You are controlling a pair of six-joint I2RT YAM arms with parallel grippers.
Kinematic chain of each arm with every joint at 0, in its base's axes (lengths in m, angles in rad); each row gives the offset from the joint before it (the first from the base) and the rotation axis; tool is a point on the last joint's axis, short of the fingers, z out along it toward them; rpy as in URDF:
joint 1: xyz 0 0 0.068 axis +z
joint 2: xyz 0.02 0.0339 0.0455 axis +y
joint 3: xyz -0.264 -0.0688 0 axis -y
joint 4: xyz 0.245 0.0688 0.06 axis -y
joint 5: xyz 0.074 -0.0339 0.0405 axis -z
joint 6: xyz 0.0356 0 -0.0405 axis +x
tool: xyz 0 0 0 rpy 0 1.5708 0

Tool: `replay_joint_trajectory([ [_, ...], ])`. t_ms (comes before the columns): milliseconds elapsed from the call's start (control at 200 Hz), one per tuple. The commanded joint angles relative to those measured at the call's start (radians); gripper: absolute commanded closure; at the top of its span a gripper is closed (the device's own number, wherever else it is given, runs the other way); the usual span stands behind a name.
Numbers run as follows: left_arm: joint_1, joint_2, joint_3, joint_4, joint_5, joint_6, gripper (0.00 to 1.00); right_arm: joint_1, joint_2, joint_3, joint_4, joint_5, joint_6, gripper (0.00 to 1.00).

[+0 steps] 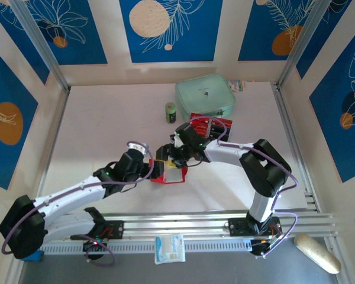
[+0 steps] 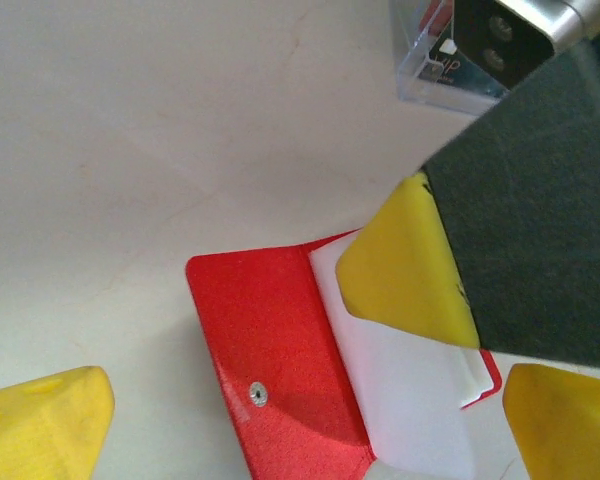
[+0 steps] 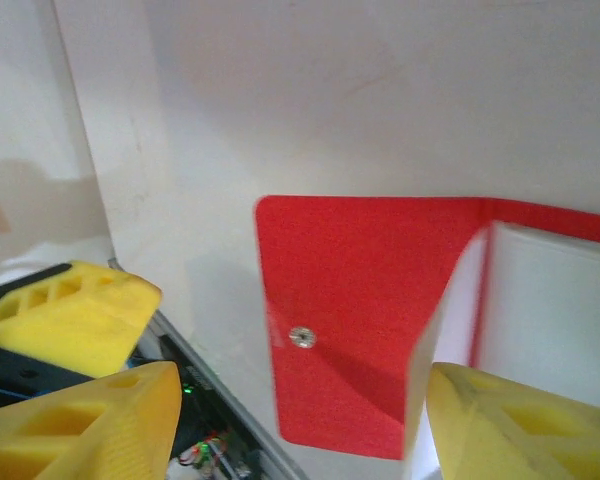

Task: Put the credit cards into the card holder

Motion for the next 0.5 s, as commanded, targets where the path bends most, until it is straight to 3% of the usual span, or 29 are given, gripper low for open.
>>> replay_joint_trajectory([
  [0, 0.016, -0.034, -0.028, -0.047, -0.017, -0.013, 0.0, 0.023, 0.062, 0.055, 0.006, -0.016, 0.082, 0.33],
  [245, 0.03, -0.073, -0.053, -0.069, -0.014, -0.021, 0.0, 0.052, 0.182, 0.099, 0.047, 0.009, 0.161, 0.32],
  [495, 0.037, -0.034, -0.072, -0.063, 0.001, -0.018, 0.0, 0.047, 0.173, 0.04, 0.152, -0.013, 0.215, 0.32],
])
